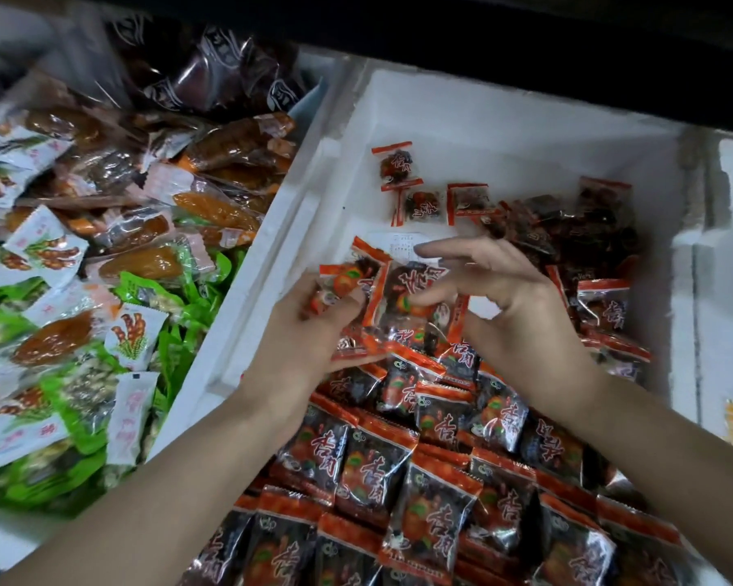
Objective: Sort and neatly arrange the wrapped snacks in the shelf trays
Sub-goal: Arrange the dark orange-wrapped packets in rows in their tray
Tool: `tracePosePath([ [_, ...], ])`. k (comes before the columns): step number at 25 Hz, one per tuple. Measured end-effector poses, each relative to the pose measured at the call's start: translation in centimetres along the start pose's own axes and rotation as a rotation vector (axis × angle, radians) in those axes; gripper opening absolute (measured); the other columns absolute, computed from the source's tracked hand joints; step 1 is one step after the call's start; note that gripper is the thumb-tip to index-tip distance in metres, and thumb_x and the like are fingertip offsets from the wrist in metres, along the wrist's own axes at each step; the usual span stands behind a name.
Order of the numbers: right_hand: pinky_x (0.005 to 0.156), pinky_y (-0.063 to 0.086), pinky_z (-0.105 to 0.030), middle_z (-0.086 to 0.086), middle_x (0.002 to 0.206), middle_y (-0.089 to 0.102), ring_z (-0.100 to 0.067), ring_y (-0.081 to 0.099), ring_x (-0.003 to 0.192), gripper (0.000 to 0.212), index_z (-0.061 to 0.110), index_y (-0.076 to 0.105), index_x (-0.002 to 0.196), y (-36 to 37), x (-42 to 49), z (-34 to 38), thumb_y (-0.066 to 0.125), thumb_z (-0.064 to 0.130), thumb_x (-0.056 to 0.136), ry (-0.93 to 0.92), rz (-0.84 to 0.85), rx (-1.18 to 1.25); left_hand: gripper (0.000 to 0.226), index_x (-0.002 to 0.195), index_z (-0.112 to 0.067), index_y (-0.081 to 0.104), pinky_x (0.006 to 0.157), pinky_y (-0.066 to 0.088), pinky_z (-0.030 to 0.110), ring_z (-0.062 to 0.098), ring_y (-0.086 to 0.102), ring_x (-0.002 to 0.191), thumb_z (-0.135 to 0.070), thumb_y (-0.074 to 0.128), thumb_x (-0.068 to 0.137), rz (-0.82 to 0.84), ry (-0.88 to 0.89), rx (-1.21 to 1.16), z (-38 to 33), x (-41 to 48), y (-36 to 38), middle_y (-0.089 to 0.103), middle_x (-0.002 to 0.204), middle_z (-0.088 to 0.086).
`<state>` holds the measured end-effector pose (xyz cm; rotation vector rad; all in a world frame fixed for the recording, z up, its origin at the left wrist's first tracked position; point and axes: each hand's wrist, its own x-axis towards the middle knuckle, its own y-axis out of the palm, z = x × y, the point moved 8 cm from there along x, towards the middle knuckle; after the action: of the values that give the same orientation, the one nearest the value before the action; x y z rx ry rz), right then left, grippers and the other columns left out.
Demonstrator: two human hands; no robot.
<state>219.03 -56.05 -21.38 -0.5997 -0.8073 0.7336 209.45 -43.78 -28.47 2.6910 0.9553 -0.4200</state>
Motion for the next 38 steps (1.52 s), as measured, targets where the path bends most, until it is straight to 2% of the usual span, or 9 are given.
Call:
tracePosePath([
  [6, 0.093, 0.038, -0.007, 0.019, 0.125, 0.047, 0.012, 0.046, 0.112, 0.068, 0.039, 0.062, 0.098, 2.7, -1.6, 1.5, 0.060, -0.021, 0.068, 0.152, 0.208, 0.247, 0.022, 0.110, -0.022, 0.063, 0.088, 0.053, 0.048, 0.019, 0.069, 0.096, -0.019, 0.061, 0.088, -0.028, -0.053, -0.080, 1.7, -2.5, -1.4, 0.073, 0.102, -0.003],
  [10, 0.087, 0.046, -0.010, 0.046, 0.106, 0.049, 0.020, 0.051, 0.102, 0.080, 0.045, 0.035, 0.129, 4.4, -3.5, 1.7, 0.078, 0.013, 0.069, 0.497, 0.396, 0.590, 0.028, 0.115, -0.028, 0.059, 0.098, 0.048, 0.038, 0.010, 0.065, 0.101, -0.032, 0.062, 0.088, -0.160, 0.070, 0.137, 1.0, -3.3, -3.7, 0.070, 0.107, -0.008],
  [14, 0.081, 0.054, -0.021, 0.009, 0.092, 0.069, -0.001, 0.067, 0.088, 0.045, 0.033, 0.057, 0.111, 5.0, -3.7, 1.9, 0.064, 0.042, 0.068, 0.654, 0.318, 0.628, 0.031, 0.119, -0.033, 0.054, 0.085, 0.046, 0.010, -0.008, 0.060, 0.100, -0.034, 0.061, 0.089, -0.170, 0.120, 0.150, 0.1, -4.4, -5.0, 0.068, 0.104, -0.023],
  [17, 0.088, 0.051, -0.029, -0.010, 0.094, 0.069, -0.018, 0.065, 0.096, 0.033, 0.024, 0.065, 0.098, 6.4, -3.8, 2.7, 0.063, 0.047, 0.073, 0.703, 0.345, 0.597, 0.050, 0.128, -0.029, 0.050, 0.102, 0.045, 0.042, 0.011, 0.057, 0.115, -0.044, 0.063, 0.083, -0.174, 0.117, 0.230, 0.0, -5.0, -5.8, 0.063, 0.123, -0.007],
  [19, 0.078, 0.044, -0.011, -0.008, 0.095, 0.066, -0.005, 0.061, 0.094, 0.027, 0.021, 0.064, 0.088, 6.5, -3.4, 3.0, 0.070, 0.043, 0.073, 0.709, 0.349, 0.509, 0.035, 0.120, -0.027, 0.054, 0.091, 0.050, 0.050, 0.013, 0.063, 0.099, -0.034, 0.062, 0.087, -0.185, 0.192, 0.259, -1.0, -5.6, -6.5, 0.067, 0.113, -0.002],
  [23, 0.059, 0.037, -0.004, 0.016, 0.061, 0.054, 0.008, 0.053, 0.061, 0.020, 0.031, 0.061, 0.087, 7.2, -2.2, 5.3, 0.074, 0.035, 0.073, 0.531, 0.463, 0.339, 0.016, 0.101, -0.026, 0.055, 0.055, 0.048, 0.019, 0.002, 0.065, 0.067, -0.015, 0.060, 0.090, -0.109, 0.365, 0.343, -2.7, -6.5, -6.9, 0.070, 0.084, -0.010],
  [29, 0.060, 0.045, -0.010, 0.013, 0.077, 0.064, 0.002, 0.058, 0.066, 0.020, 0.026, 0.060, 0.092, 9.2, -2.1, 5.6, 0.072, 0.031, 0.077, 0.479, 0.422, 0.260, 0.013, 0.104, -0.022, 0.054, 0.064, 0.046, 0.006, -0.007, 0.064, 0.078, -0.012, 0.052, 0.096, -0.308, 0.387, 0.153, -4.0, -6.9, -10.4, 0.067, 0.088, -0.014],
  [32, 0.068, 0.054, -0.031, 0.000, 0.092, 0.066, -0.014, 0.066, 0.073, 0.039, 0.024, 0.051, 0.110, 11.0, -2.1, 5.1, 0.073, 0.028, 0.078, 0.553, 0.380, 0.323, 0.013, 0.106, -0.027, 0.053, 0.071, 0.043, 0.004, -0.010, 0.060, 0.086, -0.018, 0.052, 0.097, -0.414, 0.410, 0.160, -4.5, -7.2, -12.9, 0.065, 0.096, -0.020],
  [38, 0.064, 0.045, -0.022, 0.006, 0.105, 0.060, -0.005, 0.057, 0.072, 0.030, 0.023, 0.052, 0.122, 15.2, -2.4, 7.1, 0.054, 0.030, 0.093, 0.339, 0.577, 0.199, 0.029, 0.125, -0.024, 0.051, 0.094, 0.044, 0.020, -0.002, 0.057, 0.107, -0.026, 0.054, 0.096, -0.434, 0.355, 0.208, -3.2, -7.4, -14.1, 0.063, 0.115, -0.016],
])
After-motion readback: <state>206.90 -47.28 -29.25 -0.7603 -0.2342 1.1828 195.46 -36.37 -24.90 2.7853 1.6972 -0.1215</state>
